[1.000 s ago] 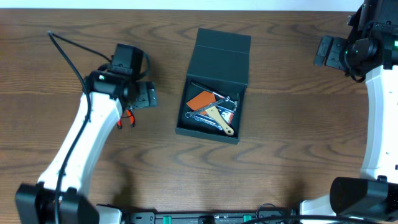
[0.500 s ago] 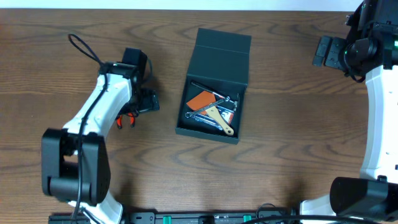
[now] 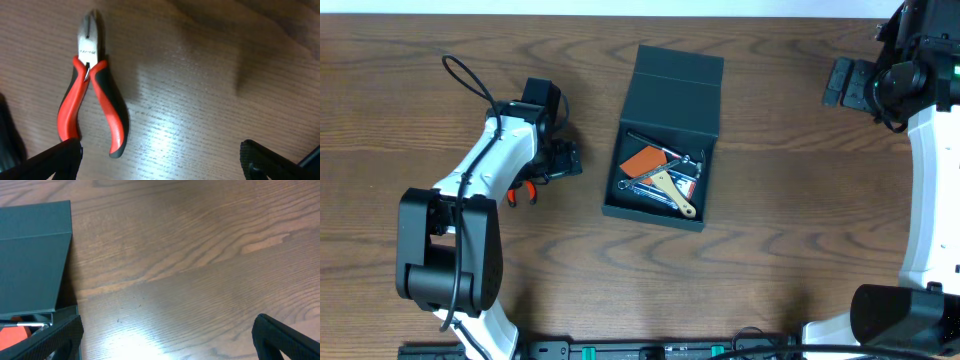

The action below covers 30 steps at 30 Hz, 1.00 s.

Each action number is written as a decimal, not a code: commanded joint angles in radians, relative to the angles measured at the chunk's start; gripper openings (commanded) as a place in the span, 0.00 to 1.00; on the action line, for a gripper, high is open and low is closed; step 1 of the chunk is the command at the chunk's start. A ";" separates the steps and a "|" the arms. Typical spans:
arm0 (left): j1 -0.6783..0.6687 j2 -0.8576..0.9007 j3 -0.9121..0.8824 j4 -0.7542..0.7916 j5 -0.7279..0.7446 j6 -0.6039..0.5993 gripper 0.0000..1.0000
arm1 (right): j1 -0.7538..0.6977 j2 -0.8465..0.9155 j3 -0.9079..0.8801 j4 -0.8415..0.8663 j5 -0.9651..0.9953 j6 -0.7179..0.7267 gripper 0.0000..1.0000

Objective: Pack container
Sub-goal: 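Lower the left gripper onto the red-black pliers and grasp them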

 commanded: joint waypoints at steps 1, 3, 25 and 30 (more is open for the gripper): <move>0.001 0.013 -0.019 0.005 0.015 0.017 0.99 | -0.008 0.004 -0.005 -0.001 -0.004 -0.011 0.99; 0.001 0.013 -0.019 0.009 0.015 0.017 0.99 | -0.008 0.004 -0.005 -0.001 -0.004 -0.011 0.99; 0.001 0.013 -0.126 0.114 0.019 0.016 0.99 | -0.008 0.004 -0.005 -0.024 -0.004 -0.011 0.99; 0.001 0.013 -0.157 0.153 0.023 0.017 0.99 | -0.008 0.004 -0.005 -0.033 -0.004 -0.011 0.99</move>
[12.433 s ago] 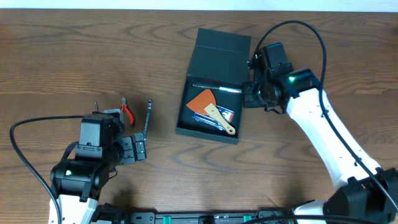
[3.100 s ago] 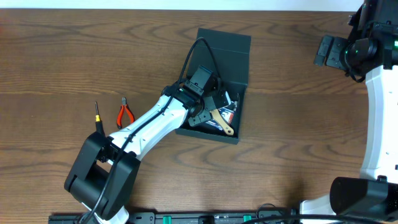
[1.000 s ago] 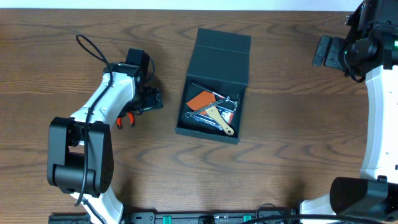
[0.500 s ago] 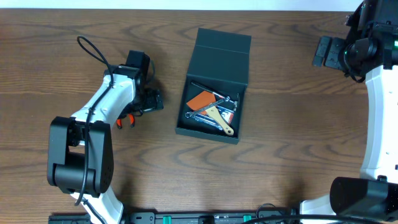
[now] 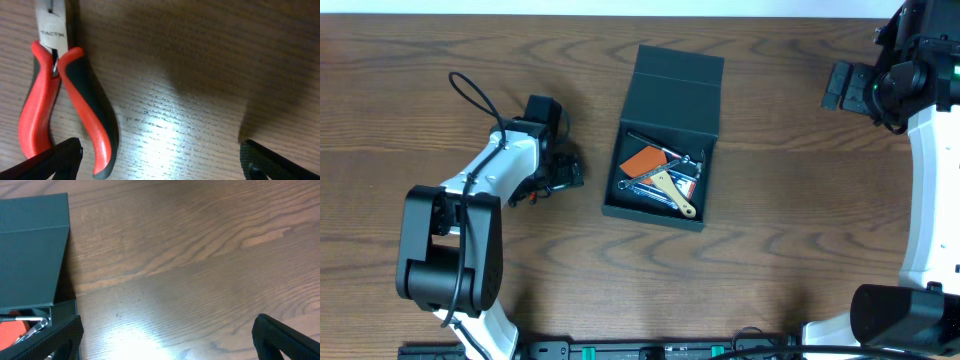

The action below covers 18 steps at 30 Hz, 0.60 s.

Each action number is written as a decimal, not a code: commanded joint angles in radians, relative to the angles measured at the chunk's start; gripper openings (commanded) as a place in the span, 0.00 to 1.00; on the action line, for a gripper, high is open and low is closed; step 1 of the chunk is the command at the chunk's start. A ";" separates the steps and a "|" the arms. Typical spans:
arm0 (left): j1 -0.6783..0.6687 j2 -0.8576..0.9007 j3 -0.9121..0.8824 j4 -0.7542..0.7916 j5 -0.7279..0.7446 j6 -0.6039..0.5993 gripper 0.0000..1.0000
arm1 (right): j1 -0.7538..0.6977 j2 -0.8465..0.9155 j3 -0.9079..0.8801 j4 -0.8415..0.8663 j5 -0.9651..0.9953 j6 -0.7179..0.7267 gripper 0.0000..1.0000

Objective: Pack container
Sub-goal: 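Lower the left gripper onto the red-black pliers and grasp them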

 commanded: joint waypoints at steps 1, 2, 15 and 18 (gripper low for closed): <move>0.001 0.013 -0.028 0.020 0.002 0.013 0.99 | -0.008 0.004 -0.005 -0.007 -0.004 -0.010 0.99; 0.001 0.013 -0.037 0.028 0.002 0.013 0.99 | -0.008 0.004 -0.005 -0.007 -0.004 -0.011 0.99; 0.000 0.013 -0.053 0.041 0.002 0.004 0.87 | -0.008 0.004 -0.005 -0.013 -0.004 -0.011 0.99; 0.000 0.013 -0.053 0.040 0.002 0.000 0.80 | -0.008 0.004 -0.005 -0.014 -0.004 -0.018 0.99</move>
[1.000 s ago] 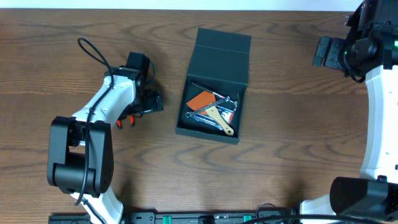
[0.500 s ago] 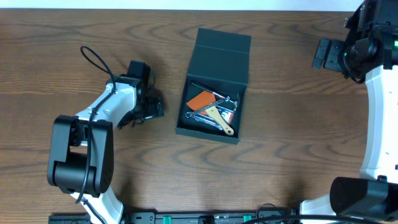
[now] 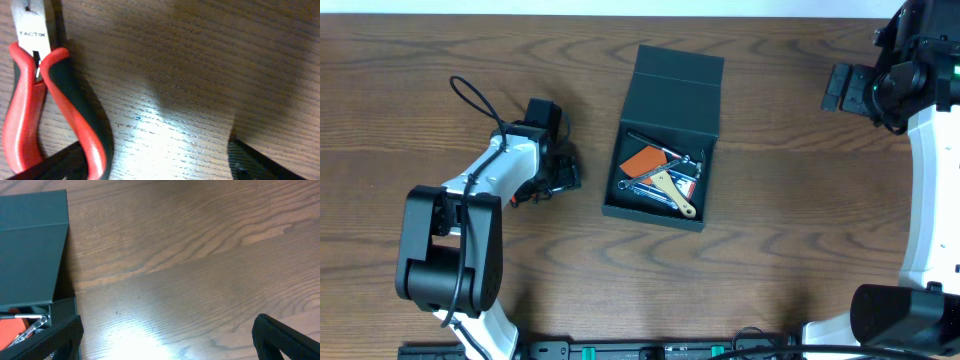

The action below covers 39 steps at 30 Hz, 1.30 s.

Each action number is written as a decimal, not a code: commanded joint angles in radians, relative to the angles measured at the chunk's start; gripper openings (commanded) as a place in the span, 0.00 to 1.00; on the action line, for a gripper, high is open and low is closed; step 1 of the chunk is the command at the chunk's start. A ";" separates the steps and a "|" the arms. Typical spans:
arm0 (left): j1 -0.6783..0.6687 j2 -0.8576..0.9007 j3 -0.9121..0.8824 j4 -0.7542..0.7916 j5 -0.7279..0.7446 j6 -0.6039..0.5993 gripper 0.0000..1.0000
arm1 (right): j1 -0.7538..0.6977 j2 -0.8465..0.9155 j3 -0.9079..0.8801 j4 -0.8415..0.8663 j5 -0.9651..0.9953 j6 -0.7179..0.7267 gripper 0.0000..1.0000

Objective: Pack container
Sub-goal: 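Lower the left gripper onto the red-black pliers and grasp them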

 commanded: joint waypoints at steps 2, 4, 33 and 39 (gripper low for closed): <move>0.001 0.014 -0.025 -0.005 -0.014 0.003 0.75 | -0.008 0.004 -0.005 -0.003 -0.004 -0.018 0.99; 0.001 0.014 -0.025 -0.007 -0.015 0.003 0.73 | -0.008 0.004 -0.005 -0.003 -0.004 -0.018 0.99; 0.001 0.014 -0.025 0.000 -0.019 -0.263 0.57 | -0.008 0.004 -0.005 -0.034 -0.004 -0.036 0.99; 0.001 0.014 -0.025 0.008 -0.023 -0.278 0.41 | -0.008 0.004 -0.005 -0.043 -0.004 -0.036 0.99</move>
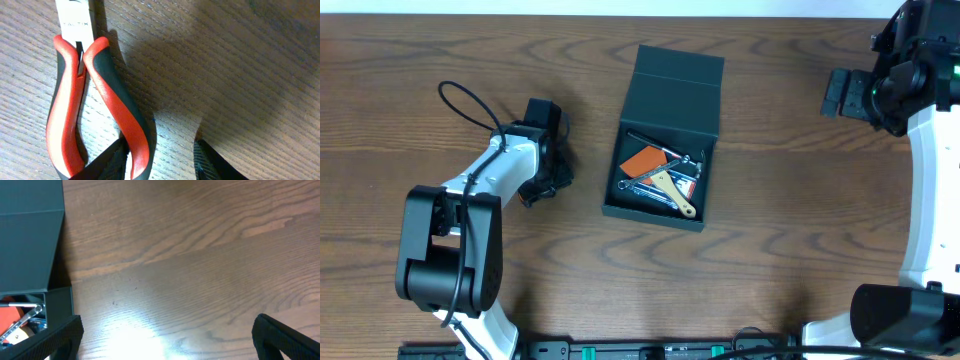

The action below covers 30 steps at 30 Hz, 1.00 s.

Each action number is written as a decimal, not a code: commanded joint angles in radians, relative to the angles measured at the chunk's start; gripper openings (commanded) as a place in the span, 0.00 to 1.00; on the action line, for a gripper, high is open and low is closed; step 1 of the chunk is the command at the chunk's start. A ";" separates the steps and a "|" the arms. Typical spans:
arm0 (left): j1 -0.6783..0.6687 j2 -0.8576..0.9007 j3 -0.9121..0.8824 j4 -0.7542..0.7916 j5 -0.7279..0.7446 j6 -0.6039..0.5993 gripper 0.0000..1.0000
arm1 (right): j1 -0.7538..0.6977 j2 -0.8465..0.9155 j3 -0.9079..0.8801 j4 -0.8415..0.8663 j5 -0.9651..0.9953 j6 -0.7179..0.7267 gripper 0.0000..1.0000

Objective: Pack container
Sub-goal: 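Lower the left gripper onto the red-black pliers and grasp them, then carry the pliers right and lower them into the black box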

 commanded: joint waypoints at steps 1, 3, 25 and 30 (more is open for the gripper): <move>0.002 0.014 -0.024 0.002 -0.004 -0.035 0.40 | -0.008 0.003 -0.005 -0.003 -0.004 -0.010 0.99; 0.004 0.014 -0.024 0.002 -0.007 -0.035 0.36 | -0.008 0.003 -0.005 -0.005 -0.004 -0.011 0.99; 0.020 0.014 -0.024 0.006 -0.007 -0.035 0.06 | -0.008 0.003 -0.005 -0.007 -0.004 -0.010 0.99; 0.020 0.011 -0.024 0.012 -0.006 -0.024 0.06 | -0.008 0.003 -0.005 -0.007 -0.004 -0.010 0.99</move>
